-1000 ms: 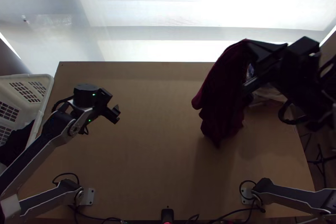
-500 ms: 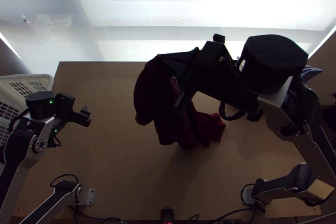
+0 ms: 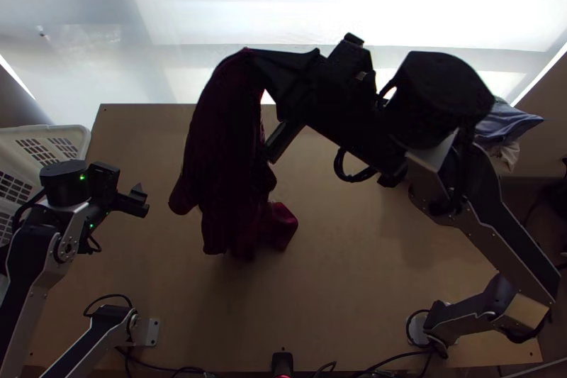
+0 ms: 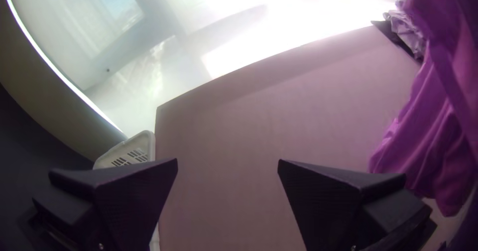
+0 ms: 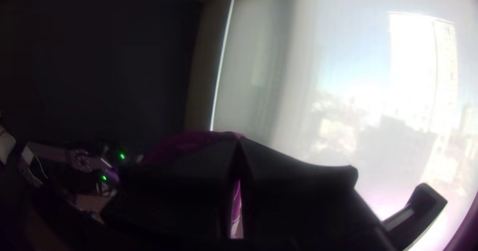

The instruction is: Fold the t-shirt

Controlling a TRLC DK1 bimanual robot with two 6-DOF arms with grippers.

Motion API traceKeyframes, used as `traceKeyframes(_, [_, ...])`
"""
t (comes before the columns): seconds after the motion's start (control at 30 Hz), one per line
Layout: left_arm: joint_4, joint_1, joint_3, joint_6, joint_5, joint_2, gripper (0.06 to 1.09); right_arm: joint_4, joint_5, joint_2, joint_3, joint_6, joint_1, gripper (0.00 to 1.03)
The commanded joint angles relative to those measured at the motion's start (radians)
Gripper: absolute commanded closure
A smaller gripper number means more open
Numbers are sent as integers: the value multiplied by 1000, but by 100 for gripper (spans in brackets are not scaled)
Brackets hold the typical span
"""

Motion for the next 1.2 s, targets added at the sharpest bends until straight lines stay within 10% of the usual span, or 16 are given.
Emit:
traceKeyframes(0.0, [13, -15, 1, -21, 0, 14, 11, 39, -17, -216, -438, 21, -201, 100])
traceKeyframes(0.33, [60, -198, 35, -56, 2, 138, 11, -283, -273, -612, -852, -237, -740, 100])
traceKeyframes(0.57, [88, -514, 113, -93, 2, 358, 11, -455, -267, -791, -1090, -464, -824, 100])
traceKeyframes(1.17, [59, -899, 101, -73, -38, 675, 11, -438, -266, -865, -1188, -622, -1212, 100])
